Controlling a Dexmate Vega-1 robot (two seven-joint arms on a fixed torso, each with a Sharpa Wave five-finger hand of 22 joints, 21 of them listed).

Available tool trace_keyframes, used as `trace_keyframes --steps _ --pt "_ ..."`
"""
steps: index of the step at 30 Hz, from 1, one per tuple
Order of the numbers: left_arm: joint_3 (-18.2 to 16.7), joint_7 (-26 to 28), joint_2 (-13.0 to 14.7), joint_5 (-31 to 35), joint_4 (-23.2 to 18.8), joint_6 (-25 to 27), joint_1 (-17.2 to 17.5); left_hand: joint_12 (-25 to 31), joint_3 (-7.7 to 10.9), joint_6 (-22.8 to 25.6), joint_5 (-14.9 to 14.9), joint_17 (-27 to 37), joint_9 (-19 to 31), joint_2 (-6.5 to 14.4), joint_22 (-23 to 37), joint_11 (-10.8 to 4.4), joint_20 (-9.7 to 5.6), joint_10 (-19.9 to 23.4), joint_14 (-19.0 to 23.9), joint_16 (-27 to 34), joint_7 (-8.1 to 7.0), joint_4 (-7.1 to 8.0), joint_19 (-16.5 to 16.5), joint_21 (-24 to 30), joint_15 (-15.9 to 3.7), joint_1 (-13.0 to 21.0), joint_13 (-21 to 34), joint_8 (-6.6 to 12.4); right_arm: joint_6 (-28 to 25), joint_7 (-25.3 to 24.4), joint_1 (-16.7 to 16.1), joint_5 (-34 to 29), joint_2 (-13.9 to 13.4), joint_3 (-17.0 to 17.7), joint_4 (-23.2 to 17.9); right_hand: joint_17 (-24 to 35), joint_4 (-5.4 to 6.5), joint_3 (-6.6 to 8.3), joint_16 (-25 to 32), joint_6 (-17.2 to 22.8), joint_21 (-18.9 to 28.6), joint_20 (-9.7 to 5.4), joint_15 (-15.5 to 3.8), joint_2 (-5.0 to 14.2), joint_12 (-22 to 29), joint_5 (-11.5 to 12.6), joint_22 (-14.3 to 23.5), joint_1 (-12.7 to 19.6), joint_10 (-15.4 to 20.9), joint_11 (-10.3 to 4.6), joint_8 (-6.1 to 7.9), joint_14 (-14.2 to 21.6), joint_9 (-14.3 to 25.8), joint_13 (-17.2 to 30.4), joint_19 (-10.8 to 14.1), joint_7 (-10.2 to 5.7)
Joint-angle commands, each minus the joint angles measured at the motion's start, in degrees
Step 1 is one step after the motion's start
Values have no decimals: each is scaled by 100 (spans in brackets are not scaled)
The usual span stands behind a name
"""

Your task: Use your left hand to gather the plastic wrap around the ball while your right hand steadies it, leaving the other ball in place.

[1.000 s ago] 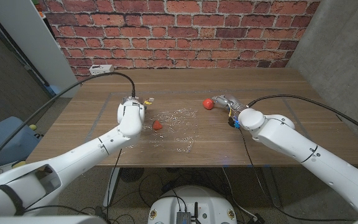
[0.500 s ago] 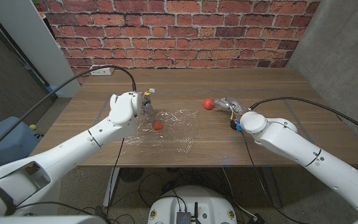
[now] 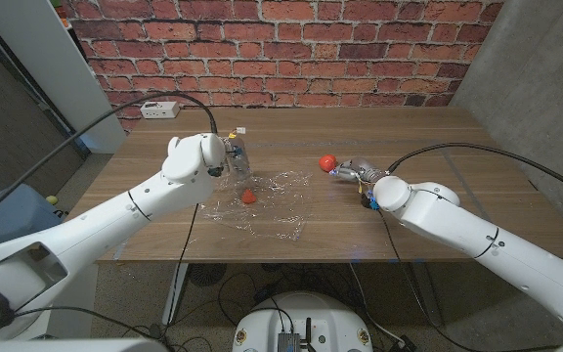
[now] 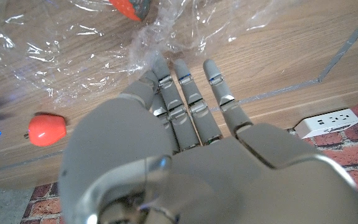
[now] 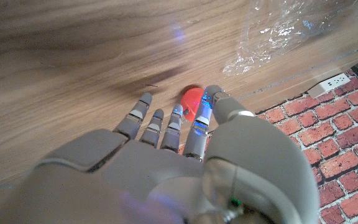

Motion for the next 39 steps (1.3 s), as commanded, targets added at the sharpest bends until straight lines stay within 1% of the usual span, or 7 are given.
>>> trace_keyframes --steps 1,3,4,8,22,34,39 --pt "262 403 164 -560 -440 264 -288 64 49 30 32 -2 26 -21 29 -114 -14 205 86 -8 30 12 72 45 -399 54 37 -28 -627 300 463 -490 -51 -659 -134 6 22 -63 -45 -113 -47 -22 13 -164 -27 -77 -5 130 -102 -25 -92 -110 16 0 7 -53" --pt "344 454 168 -592 -466 299 -355 82 54 32 34 -13 26 -32 30 -121 -14 218 97 -19 23 15 94 55 -397 48 50 -37 -693 326 516 -567 -29 -753 -127 5 33 -108 -54 -148 -60 -34 10 -231 -44 -107 -5 185 -182 -55 -123 -158 17 -1 -20 -83" --pt "383 473 171 -609 -481 317 -389 87 56 25 35 -16 26 -35 30 -121 -16 218 111 -19 23 17 103 59 -399 47 54 -43 -750 328 535 -593 -1 -787 -120 6 45 -152 -63 -243 -69 -50 4 -283 -56 -130 -4 234 -256 -58 -171 -209 20 -1 -40 -97" --pt "472 590 176 -721 -515 313 -489 101 59 30 37 -18 26 -52 30 -120 -14 217 120 -26 28 9 118 68 -405 56 70 -53 -828 338 577 -704 31 -895 -104 8 61 -231 -82 -417 -87 -63 7 -374 -64 -147 -4 319 -363 -102 -238 -321 23 0 -85 -152" --pt "827 786 43 -976 -396 24 -937 143 62 48 44 -3 30 -68 31 -109 -7 205 138 -34 47 6 172 100 -384 79 120 -84 -1323 442 928 -1028 182 -1363 14 8 73 -318 -79 -422 -99 -75 0 -464 -48 -132 -5 425 -430 -163 -221 -401 27 0 -127 -210" --pt "1219 519 -164 -845 -259 -147 -1356 214 82 112 66 -15 39 -113 31 -68 8 276 292 -9 63 -19 234 135 -409 117 170 -97 -1419 695 1291 -1210 223 -1780 173 8 79 -384 -59 -290 -99 -88 -23 -524 -16 -111 -5 550 -408 -229 -170 -418 28 -1 -136 -285" --pt "1436 310 -261 -657 -256 -114 -1529 261 98 153 83 -28 47 -141 30 -41 12 348 350 -10 90 -40 247 145 -421 147 193 -96 -1451 646 1302 -1319 210 -1839 142 9 97 -451 -45 -492 -95 -85 -32 -572 -17 -97 -5 623 -443 -230 -248 -428 30 -1 -133 -221"
